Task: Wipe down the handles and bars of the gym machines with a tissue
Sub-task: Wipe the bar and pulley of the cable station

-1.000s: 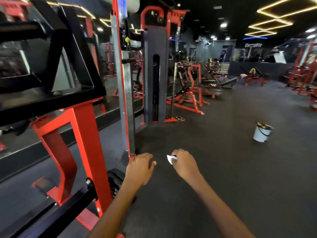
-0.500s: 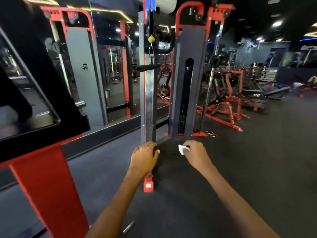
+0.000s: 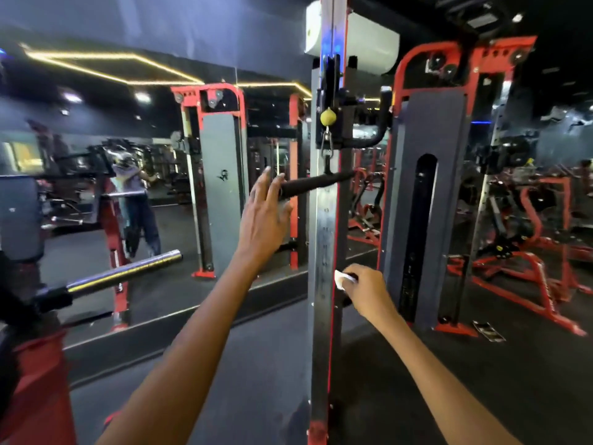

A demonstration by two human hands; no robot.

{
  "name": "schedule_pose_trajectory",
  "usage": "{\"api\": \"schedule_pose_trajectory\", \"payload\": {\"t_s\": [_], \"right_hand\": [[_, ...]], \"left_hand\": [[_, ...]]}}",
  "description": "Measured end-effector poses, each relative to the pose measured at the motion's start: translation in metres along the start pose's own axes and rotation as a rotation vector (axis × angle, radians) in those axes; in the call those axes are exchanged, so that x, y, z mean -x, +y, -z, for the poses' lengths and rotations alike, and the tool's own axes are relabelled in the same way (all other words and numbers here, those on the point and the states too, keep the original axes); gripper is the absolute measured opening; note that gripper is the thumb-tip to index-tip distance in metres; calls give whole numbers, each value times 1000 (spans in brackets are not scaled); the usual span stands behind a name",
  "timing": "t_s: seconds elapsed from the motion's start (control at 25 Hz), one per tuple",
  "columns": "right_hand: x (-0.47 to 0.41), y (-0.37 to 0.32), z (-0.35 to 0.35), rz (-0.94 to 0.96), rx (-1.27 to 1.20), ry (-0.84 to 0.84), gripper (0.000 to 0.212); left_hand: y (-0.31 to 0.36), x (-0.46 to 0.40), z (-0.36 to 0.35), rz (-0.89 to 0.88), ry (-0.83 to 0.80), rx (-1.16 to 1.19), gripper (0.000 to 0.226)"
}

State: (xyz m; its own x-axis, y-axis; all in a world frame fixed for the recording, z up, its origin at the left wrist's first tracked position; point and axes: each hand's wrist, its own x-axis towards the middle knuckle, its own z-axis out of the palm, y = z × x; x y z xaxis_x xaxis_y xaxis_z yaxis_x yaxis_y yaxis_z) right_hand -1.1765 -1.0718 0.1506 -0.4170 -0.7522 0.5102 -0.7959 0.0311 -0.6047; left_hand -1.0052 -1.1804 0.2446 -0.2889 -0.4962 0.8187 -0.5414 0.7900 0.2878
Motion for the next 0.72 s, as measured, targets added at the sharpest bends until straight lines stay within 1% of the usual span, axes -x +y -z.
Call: {"api": "schedule_pose_trajectory", "payload": {"t_s": [0.12, 0.28, 0.36, 0.44, 0.48, 0.52, 0.56, 0.64, 0.72], "right_hand": [[-65, 5, -6, 49, -92, 111, 13], [-119, 6, -34, 61, -335, 232, 7], [-136, -2, -46, 58, -451, 297, 13], [-151, -20, -50, 85, -526, 442, 22], [-158, -33, -51, 133, -531, 522, 25], [-167, -47, -56, 210, -506, 581, 29], [-174, -62, -64, 325, -465, 601, 32], [-185, -86, -86, 626, -335, 535, 36], [-190, -90, -113, 922, -112, 444, 39]], "left_hand": [[-25, -54, -19, -46, 1, -68, 46], [-62, -58, -35, -107, 71, 108, 30], [-83, -57, -40, -132, 81, 197, 26], [-101, -61, -41, -145, 32, 246, 29], [-109, -62, -41, -145, 0, 237, 38], [-117, -64, -42, -141, -28, 209, 48], [-124, -66, -43, -132, -49, 181, 55], [-130, -71, -43, -97, -54, 162, 59], [-134, -74, -42, -73, -49, 175, 59]]}}
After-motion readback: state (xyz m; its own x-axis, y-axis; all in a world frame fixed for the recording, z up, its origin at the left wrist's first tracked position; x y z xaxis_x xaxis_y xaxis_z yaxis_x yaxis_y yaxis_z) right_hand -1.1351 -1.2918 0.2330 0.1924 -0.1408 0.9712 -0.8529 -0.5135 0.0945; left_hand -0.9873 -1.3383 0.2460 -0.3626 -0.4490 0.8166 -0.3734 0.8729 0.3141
